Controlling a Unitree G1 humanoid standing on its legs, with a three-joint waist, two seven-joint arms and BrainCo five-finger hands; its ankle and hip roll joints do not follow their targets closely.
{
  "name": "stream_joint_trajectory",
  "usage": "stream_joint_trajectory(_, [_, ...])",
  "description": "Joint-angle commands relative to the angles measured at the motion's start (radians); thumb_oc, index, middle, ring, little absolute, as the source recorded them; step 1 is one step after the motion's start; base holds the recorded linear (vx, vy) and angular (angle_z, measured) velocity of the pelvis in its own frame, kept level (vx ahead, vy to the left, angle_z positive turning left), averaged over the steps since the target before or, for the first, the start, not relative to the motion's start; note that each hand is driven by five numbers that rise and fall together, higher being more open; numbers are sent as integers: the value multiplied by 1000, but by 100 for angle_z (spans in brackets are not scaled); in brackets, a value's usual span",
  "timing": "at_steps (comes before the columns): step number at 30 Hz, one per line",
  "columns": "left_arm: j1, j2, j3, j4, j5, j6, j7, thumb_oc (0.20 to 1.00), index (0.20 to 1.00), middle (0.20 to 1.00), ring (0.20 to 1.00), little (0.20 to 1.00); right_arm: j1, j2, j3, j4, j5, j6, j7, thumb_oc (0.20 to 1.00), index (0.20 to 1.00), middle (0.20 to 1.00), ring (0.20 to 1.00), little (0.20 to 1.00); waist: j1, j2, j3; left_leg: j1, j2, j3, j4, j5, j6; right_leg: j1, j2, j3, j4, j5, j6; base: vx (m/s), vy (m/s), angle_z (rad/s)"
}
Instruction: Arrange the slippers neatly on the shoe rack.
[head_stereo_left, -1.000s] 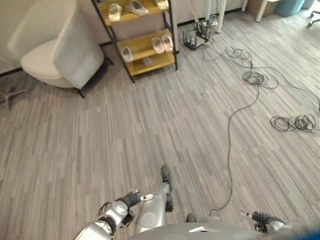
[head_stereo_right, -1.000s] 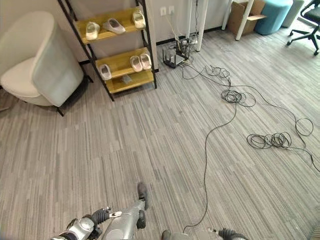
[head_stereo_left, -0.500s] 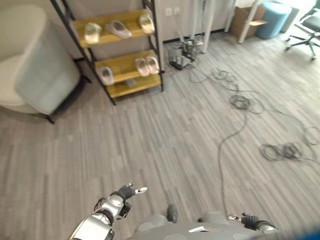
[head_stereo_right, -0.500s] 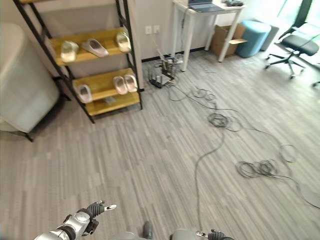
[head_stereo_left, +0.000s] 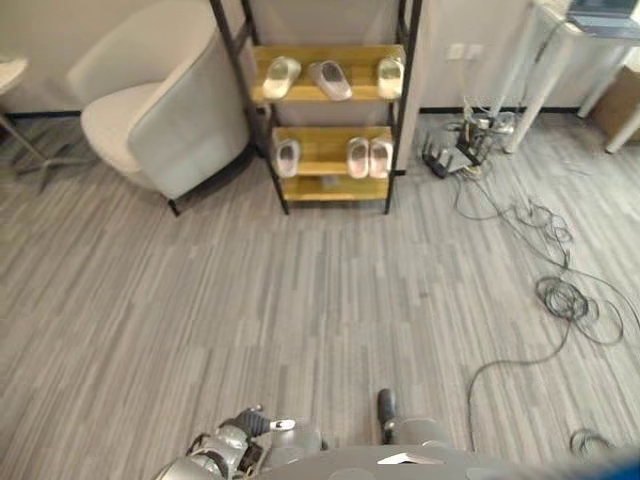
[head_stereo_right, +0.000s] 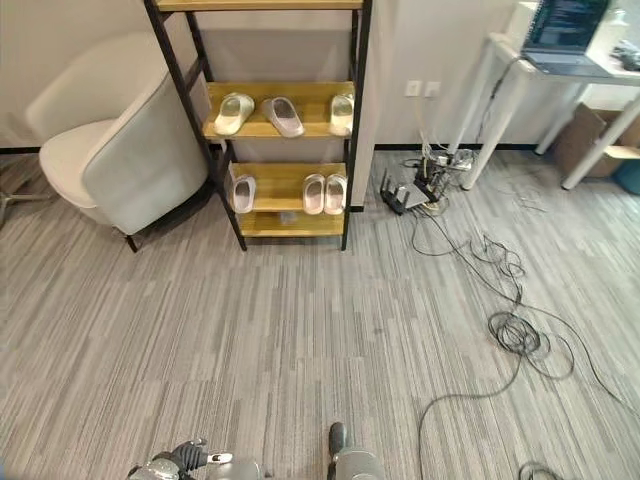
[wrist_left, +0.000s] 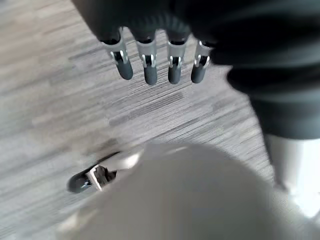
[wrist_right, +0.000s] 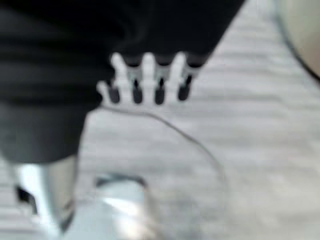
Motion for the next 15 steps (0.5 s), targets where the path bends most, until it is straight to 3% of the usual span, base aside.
stream_joint_trajectory(1, [-26, 26, 44, -16, -39, -6, 6, 1000, 1000, 1000, 1000, 1000, -9, -66, 3, -14, 49, -15, -17, 1000, 1000, 1000, 1000, 1000, 10, 17, 52, -93, 45, 46, -255, 45, 27, 79, -19, -11, 85, -186, 104, 442, -45, 32])
stream_joint_trajectory(2, [-17, 28, 61, -8, -50, -5, 1, 1000, 1000, 1000, 1000, 1000, -11, -67, -1, -16, 56, -16, -17, 1000, 1000, 1000, 1000, 1000, 28, 14, 46, -118, 41, 66, -345, 61, 25, 112, -13, -24, 71, -207, 109, 448, -33, 22])
stream_joint_trajectory(4, [10, 41, 84, 0, -58, -8, -8, 1000, 1000, 1000, 1000, 1000, -7, -77, -11, -21, 71, -23, -12, 1000, 1000, 1000, 1000, 1000, 62, 23, 30, -139, 34, 113, -541, 166, 11, 175, 13, -44, 45, -240, 112, 501, -10, 28])
stream_joint_trajectory(5, [16, 45, 89, 7, -54, -8, -8, 1000, 1000, 1000, 1000, 1000, -7, -74, -9, -22, 76, -24, -8, 1000, 1000, 1000, 1000, 1000, 82, 19, 23, -162, 29, 150, -611, 188, 2, 216, 22, -42, 28, -256, 115, 557, 26, 23])
stream_joint_trajectory(8, [44, 48, 119, 22, -58, -5, -13, 1000, 1000, 1000, 1000, 1000, -9, -41, 8, -19, 53, -17, -2, 1000, 1000, 1000, 1000, 1000, 110, 13, -12, -148, 23, 209, -739, 200, 10, 287, 33, -27, 14, -284, 131, 447, 89, 8])
stream_joint_trajectory(10, [38, 48, 130, 24, -67, -4, -13, 1000, 1000, 1000, 1000, 1000, -1, -23, 13, -16, 38, -15, -1, 1000, 1000, 1000, 1000, 1000, 110, 10, -28, -140, 13, 195, -738, 226, 19, 301, 33, -25, 16, -286, 140, 449, 131, -20])
stream_joint_trajectory(11, [29, 51, 153, 8, -103, -3, -8, 1000, 1000, 1000, 1000, 1000, 2, 9, 27, -18, 21, -7, 6, 1000, 1000, 1000, 1000, 1000, 111, -16, -49, -145, -16, 172, -701, 243, 30, 312, 14, -7, 31, -281, 157, 656, 201, -31])
stream_joint_trajectory(15, [21, 65, 179, -10, -146, -6, -6, 1000, 1000, 1000, 1000, 1000, 19, 41, 40, -20, -15, 1, 27, 1000, 1000, 1000, 1000, 1000, 117, -74, -87, -137, -66, 180, -623, 163, 69, 296, -55, 3, 95, -137, 241, 446, 200, -11])
